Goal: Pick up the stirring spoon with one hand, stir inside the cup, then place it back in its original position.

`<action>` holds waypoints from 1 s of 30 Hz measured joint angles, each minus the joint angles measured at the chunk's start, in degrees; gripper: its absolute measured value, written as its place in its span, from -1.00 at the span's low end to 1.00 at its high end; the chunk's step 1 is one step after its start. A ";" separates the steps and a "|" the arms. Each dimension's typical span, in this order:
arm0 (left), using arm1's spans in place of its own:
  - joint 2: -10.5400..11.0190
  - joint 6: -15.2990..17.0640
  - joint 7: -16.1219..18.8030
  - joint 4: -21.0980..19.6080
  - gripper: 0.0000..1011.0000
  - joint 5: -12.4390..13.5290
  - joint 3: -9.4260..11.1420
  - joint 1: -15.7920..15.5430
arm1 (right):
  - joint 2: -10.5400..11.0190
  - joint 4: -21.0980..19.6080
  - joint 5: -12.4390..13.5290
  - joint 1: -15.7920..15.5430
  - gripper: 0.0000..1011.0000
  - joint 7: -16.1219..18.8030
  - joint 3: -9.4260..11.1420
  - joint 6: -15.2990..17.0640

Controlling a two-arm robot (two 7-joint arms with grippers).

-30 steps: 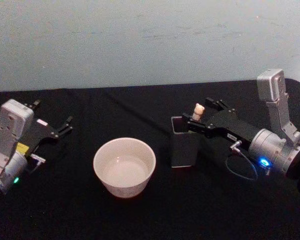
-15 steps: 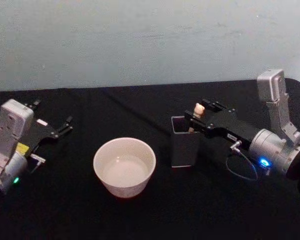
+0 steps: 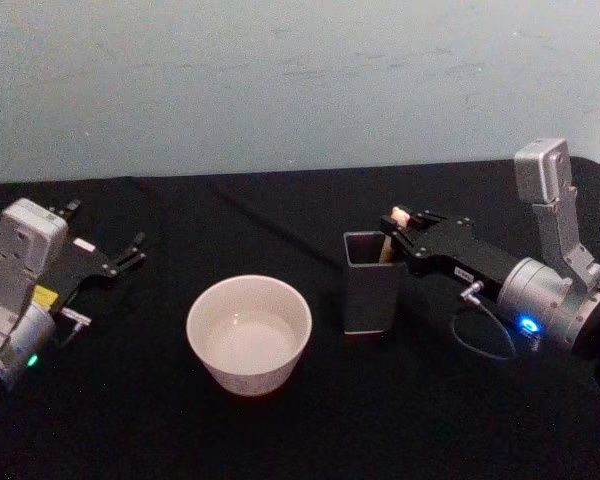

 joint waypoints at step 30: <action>0.00 0.00 0.00 0.00 0.98 0.00 0.00 0.00 | -0.22 -0.12 1.22 0.03 -0.57 -0.05 0.56 1.87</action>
